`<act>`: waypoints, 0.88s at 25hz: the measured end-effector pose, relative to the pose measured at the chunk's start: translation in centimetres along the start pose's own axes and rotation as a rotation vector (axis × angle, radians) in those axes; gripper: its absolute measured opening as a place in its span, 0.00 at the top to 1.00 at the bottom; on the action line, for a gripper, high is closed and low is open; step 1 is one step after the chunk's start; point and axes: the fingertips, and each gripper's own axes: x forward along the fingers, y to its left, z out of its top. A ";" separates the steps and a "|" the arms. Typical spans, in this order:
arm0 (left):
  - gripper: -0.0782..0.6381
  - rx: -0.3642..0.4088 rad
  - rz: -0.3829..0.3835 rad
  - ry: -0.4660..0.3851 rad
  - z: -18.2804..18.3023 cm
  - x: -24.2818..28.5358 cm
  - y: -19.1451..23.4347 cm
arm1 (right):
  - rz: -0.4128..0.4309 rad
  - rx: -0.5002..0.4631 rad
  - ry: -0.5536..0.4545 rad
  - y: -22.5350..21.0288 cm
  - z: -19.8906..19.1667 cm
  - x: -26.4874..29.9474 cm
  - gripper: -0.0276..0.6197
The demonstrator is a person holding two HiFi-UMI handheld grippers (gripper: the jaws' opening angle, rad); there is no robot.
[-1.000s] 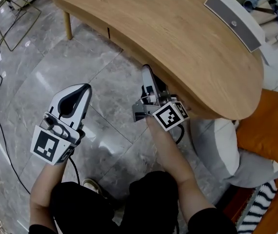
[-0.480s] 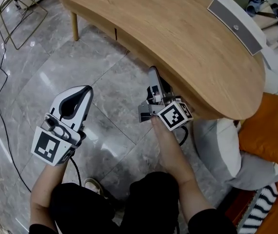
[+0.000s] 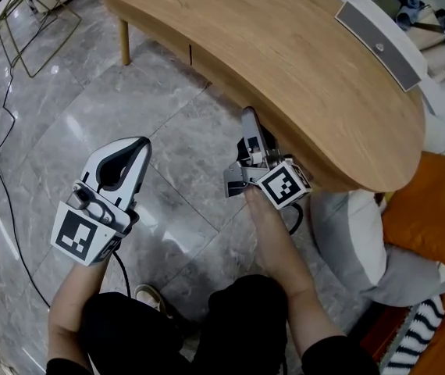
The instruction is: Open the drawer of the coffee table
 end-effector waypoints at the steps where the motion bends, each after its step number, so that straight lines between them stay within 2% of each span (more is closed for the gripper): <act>1: 0.88 -0.001 0.002 -0.002 0.1 0.0 0.0 | 0.003 0.006 -0.001 0.1 0.0 0.0 0.75; 9: 0.88 0.007 0.007 -0.002 0.2 -0.2 -0.1 | -0.028 -0.014 0.015 -0.3 -0.1 -0.4 0.75; 13: 0.88 0.002 0.007 0.001 0.6 0.0 0.0 | 0.000 0.016 0.002 0.5 -0.3 -0.1 0.75; 22: 0.88 0.008 0.019 0.002 0.2 -0.5 0.3 | -0.005 0.040 0.009 1.0 -0.7 -0.5 0.75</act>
